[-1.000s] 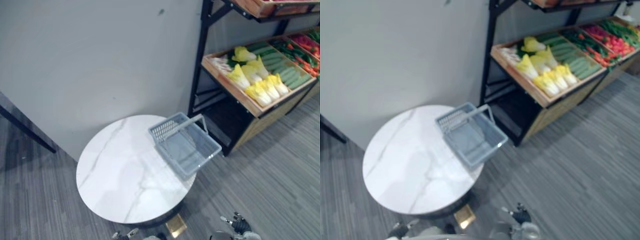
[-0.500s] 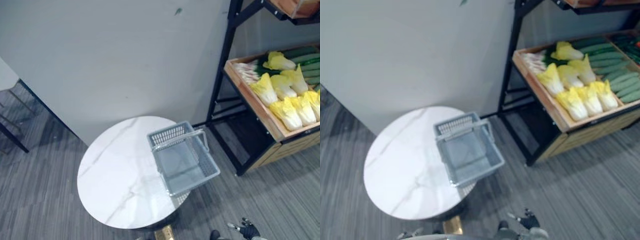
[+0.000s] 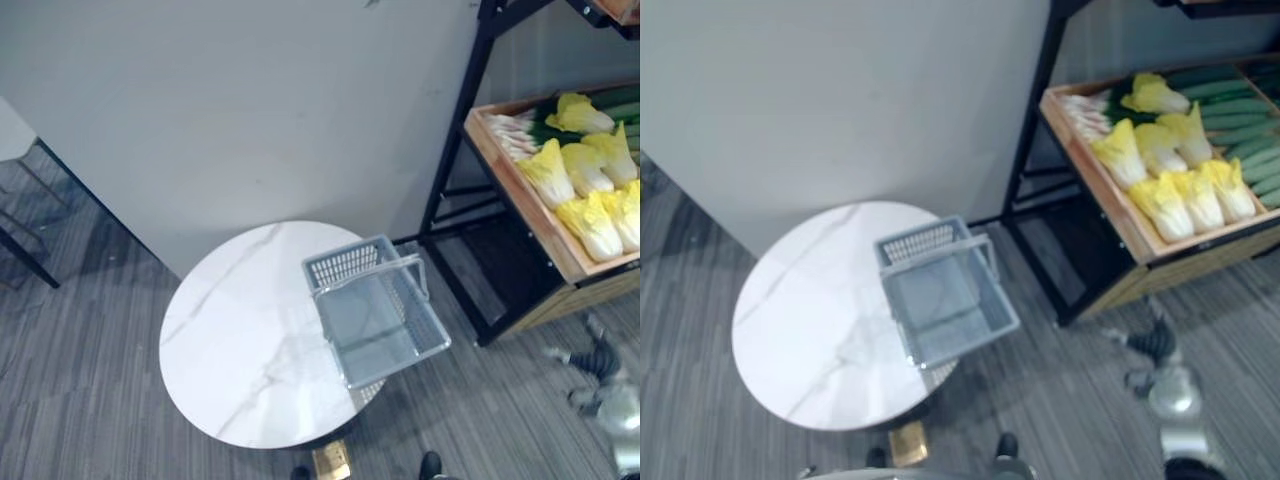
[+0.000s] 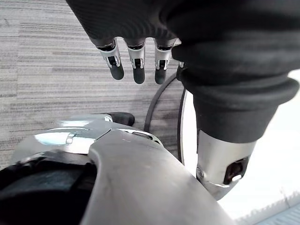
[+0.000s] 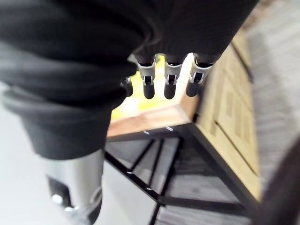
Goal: Pick vegetable in the basket
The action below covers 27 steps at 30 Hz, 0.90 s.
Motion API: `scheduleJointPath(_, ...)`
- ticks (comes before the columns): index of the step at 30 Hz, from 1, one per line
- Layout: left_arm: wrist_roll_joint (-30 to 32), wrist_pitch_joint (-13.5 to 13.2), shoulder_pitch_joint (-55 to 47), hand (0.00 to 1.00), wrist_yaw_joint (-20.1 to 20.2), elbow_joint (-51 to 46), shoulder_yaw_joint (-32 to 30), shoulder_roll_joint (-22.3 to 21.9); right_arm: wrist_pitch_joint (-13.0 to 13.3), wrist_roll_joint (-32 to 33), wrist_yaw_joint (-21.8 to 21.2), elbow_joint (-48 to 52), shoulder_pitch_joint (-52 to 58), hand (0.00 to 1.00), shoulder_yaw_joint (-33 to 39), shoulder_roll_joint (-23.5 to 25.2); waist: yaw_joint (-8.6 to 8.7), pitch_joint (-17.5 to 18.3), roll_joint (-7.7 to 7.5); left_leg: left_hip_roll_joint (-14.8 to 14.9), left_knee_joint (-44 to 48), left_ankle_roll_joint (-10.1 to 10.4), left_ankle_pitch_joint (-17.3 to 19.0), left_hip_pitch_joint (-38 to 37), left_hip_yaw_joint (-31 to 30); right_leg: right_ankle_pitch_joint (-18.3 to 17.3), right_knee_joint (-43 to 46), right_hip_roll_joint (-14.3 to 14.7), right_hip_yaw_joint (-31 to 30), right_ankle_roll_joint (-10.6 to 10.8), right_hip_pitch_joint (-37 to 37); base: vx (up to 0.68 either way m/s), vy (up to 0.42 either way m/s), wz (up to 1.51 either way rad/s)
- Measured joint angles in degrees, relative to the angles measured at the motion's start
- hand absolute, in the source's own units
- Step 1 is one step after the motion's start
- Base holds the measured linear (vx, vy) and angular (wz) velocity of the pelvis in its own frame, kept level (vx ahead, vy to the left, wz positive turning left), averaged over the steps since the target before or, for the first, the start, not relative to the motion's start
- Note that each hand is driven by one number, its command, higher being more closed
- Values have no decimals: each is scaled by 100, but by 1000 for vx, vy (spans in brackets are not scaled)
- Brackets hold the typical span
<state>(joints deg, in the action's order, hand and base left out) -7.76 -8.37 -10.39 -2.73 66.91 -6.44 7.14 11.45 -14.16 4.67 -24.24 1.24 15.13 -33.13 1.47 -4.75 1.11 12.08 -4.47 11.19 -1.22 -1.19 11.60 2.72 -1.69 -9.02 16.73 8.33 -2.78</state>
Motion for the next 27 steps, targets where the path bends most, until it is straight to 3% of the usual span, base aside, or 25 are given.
scheduleJointPath(5,0,-34,-45,0,119,-132,60,71,171,-846,-3,1034,-586,0,-808,-434,-13,-15,-98,-37,-41,-51,-36,59,-135,41,-13,-37,93,10,-9,-26,2,7)
scheduleJointPath(9,-95,-37,-43,0,167,-234,175,96,208,-839,-2,1231,-1284,0,-1561,-465,-87,-21,-131,-68,-38,-81,-58,171,-280,48,-13,-73,207,17,-19,5,2,19)
scheduleJointPath(13,-334,-46,-49,0,324,-394,385,128,300,-850,-150,1191,-2040,0,-2596,-750,-302,-34,-137,-115,-39,-110,-81,284,-446,73,-18,-119,374,19,-14,46,7,21)
scheduleJointPath(15,-336,-50,-44,0,323,-510,406,143,347,-1064,-275,905,-2799,0,-3290,-799,-387,-121,-179,-128,-38,-126,-95,317,-503,74,-26,-130,451,18,1,33,2,16)
scheduleJointPath(20,-335,-95,99,0,287,-611,436,185,378,-1080,-460,220,-3879,0,-4072,-788,-666,-375,-279,-152,-33,-171,-152,418,-663,75,-25,-146,569,16,9,2,-1,16)
scheduleJointPath(27,-334,-108,337,0,130,-635,435,199,297,-1081,-516,-451,-4814,0,-4601,-715,-753,-727,-301,-219,-24,-216,-231,616,-914,81,-10,-209,788,25,-11,-11,2,18)
